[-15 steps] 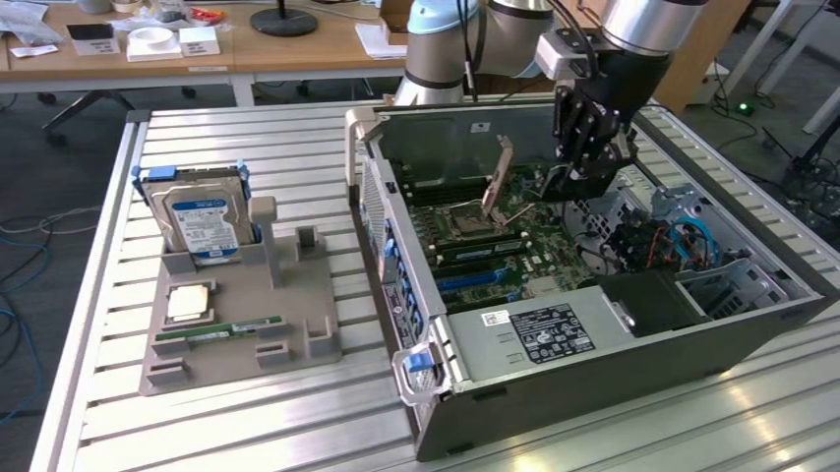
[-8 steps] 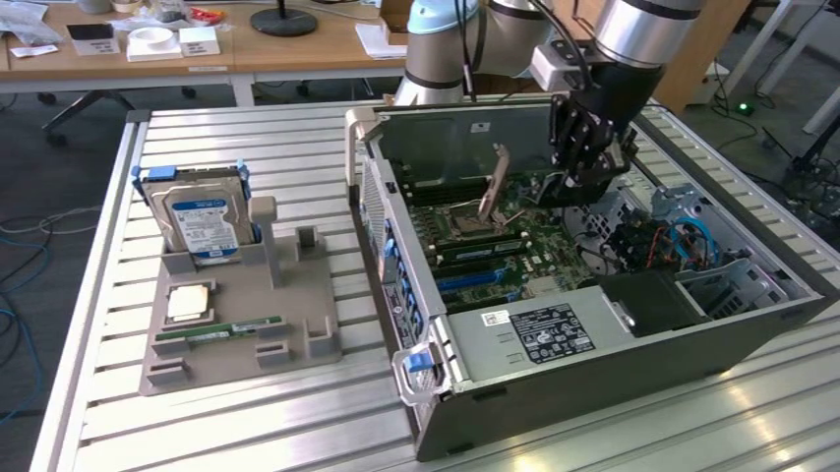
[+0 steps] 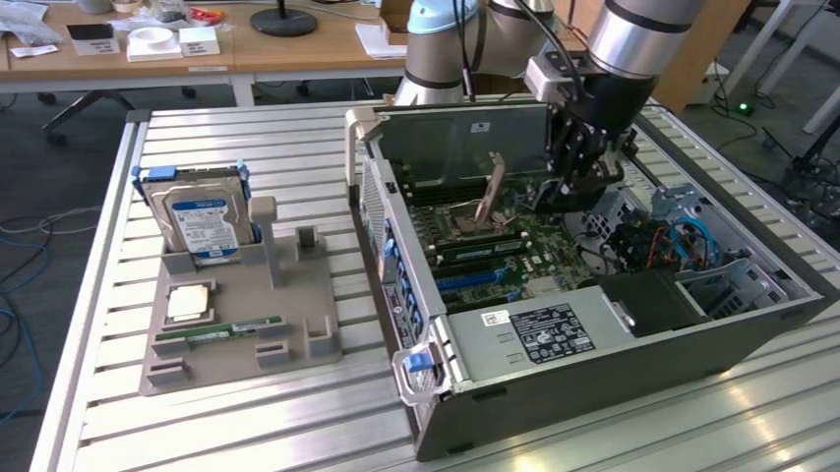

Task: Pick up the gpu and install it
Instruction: 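Insert the gpu into the slot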

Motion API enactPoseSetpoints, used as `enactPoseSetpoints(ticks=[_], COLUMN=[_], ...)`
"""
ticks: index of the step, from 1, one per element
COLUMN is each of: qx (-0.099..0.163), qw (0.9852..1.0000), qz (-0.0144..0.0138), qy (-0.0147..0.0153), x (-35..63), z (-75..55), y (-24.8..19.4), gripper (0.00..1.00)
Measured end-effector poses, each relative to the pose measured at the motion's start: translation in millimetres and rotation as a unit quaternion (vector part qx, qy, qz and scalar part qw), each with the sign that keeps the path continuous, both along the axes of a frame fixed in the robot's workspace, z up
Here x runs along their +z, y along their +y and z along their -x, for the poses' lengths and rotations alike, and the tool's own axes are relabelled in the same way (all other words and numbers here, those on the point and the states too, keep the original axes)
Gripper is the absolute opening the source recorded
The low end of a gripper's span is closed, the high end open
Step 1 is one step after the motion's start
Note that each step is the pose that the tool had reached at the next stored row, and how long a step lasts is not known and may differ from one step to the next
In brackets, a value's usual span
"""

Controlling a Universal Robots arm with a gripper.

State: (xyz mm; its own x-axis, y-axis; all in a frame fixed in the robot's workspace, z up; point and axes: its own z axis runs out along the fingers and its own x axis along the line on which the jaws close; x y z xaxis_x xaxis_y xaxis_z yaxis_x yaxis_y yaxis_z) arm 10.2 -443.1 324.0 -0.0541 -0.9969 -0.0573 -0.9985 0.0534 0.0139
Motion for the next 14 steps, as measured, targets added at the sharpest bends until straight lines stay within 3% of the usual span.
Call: enactPoseSetpoints(ticks=[14], qx=[0.0], qw=[1.0], qz=[-0.0007], qy=[-0.0001], x=[-13.8], z=[5.0], y=[-0.1], gripper=[0.26])
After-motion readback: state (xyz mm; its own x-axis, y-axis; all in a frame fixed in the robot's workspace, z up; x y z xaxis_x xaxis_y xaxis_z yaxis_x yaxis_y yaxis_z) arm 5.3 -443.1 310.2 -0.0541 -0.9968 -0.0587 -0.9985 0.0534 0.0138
